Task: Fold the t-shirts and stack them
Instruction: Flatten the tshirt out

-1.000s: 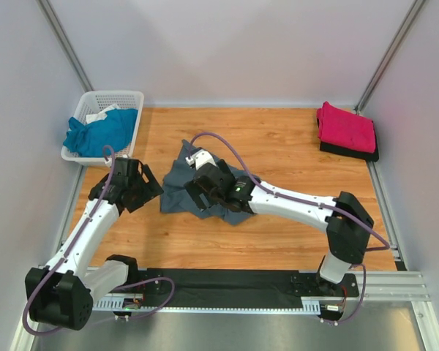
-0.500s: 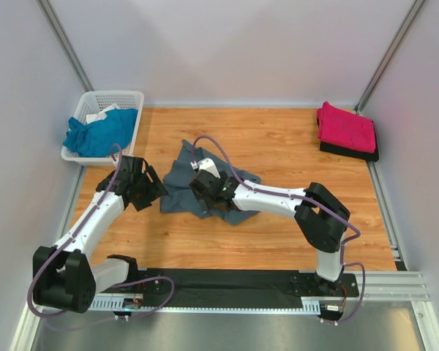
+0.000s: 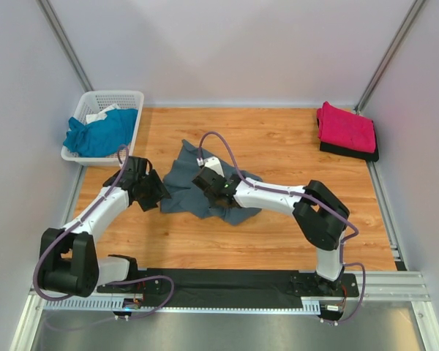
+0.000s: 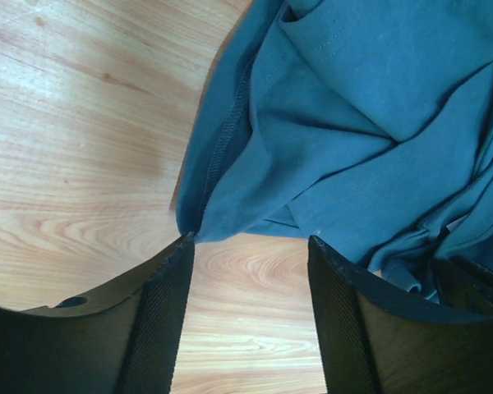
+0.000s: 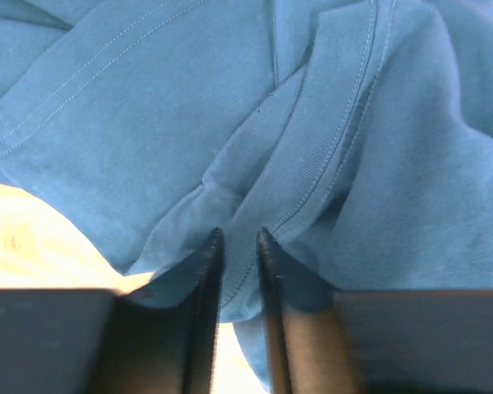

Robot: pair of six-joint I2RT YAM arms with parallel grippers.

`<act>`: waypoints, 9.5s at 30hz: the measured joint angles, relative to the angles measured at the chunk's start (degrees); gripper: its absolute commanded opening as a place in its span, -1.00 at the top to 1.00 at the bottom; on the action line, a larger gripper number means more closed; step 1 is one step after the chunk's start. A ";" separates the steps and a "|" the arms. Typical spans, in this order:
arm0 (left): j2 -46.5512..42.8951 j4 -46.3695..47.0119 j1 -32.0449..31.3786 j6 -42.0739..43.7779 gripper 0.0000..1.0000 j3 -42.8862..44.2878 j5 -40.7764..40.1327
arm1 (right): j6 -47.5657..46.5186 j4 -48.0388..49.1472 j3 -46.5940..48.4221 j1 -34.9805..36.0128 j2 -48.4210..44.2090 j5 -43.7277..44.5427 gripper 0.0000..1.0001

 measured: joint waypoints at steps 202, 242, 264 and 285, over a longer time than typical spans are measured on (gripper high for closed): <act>-21.03 -24.02 -9.14 -4.35 -0.99 9.88 -32.15 | 2.14 -9.03 -16.17 -53.09 -44.74 -17.42 -1.00; -4.79 -9.53 -8.68 0.68 -0.98 3.87 -22.03 | -10.01 -5.35 2.16 -4.57 -0.13 -5.44 0.99; -1.40 -5.42 -8.92 -5.42 -0.91 -5.79 -21.66 | -11.96 -0.50 1.38 -31.63 -10.21 -16.35 0.99; 2.27 -4.72 -9.99 -7.48 -0.90 -5.90 -24.24 | -14.78 6.29 13.77 -45.44 2.60 -26.86 0.99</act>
